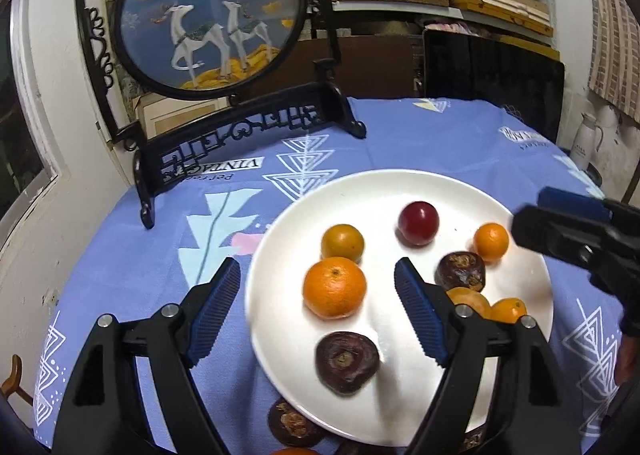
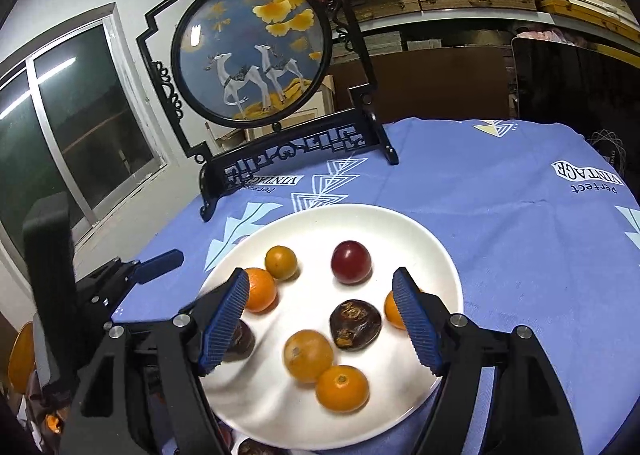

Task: Organize fruits
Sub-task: 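Move the left tool back to the fruits while the right tool grasps an orange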

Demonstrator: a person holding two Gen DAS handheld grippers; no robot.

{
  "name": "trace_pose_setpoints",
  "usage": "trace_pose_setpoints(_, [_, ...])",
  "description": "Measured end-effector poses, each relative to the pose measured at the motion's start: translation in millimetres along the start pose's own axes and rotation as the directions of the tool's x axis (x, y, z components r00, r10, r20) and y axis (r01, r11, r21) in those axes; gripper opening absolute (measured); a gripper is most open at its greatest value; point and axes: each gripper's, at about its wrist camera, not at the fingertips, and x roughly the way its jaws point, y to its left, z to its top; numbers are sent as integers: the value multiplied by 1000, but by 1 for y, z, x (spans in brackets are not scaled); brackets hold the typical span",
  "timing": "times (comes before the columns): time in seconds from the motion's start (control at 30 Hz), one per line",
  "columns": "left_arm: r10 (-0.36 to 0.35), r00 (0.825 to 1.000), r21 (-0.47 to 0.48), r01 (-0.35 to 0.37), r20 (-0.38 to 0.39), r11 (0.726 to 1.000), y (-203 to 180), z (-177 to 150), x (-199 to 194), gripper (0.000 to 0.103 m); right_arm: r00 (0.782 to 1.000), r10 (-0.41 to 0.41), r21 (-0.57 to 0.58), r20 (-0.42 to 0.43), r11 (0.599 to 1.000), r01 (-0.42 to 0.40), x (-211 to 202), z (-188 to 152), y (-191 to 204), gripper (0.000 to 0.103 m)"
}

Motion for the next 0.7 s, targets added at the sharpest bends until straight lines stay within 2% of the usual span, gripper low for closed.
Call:
trace_pose_setpoints(0.1, [-7,1000,-45,8,27,999,16,2,-12,78,1000,25,-30,-5,999,-26,-20,-15,10,75])
trace_pose_setpoints(0.17, [-18,999,-54,20,37,998,22,-2,-21,84,1000,8,-85,-27,996,-10,-36,-33,16,75])
trace_pose_setpoints(0.27, [-35,998,-55,38,45,998,31,-18,-38,87,992,-18,-154,-122,988,-1,-56,-74,22,75])
trace_pose_setpoints(0.4, [-61,998,-19,61,7,998,39,-51,-55,87,977,-29,-273,-213,962,-31,-72,-121,45,73])
trace_pose_setpoints(0.47, [-54,998,8,54,-10,998,42,-65,-63,87,965,-13,-309,-261,948,-71,-72,-136,57,63])
trace_pose_setpoints(0.53, [-53,998,48,55,-30,997,45,-80,-72,87,954,-9,-348,-300,932,-101,-64,-146,71,60])
trace_pose_setpoints(0.6, [-56,998,97,60,-43,994,45,-92,-83,87,946,-20,-369,-323,923,-106,-52,-148,78,51])
trace_pose_setpoints(0.63, [-60,997,117,65,-47,991,44,-97,-87,87,944,-30,-367,-329,925,-98,-45,-148,79,47])
trace_pose_setpoints(0.7, [-80,995,179,89,-57,980,36,-107,-97,88,930,-26,-326,-367,940,-102,-29,-144,76,47])
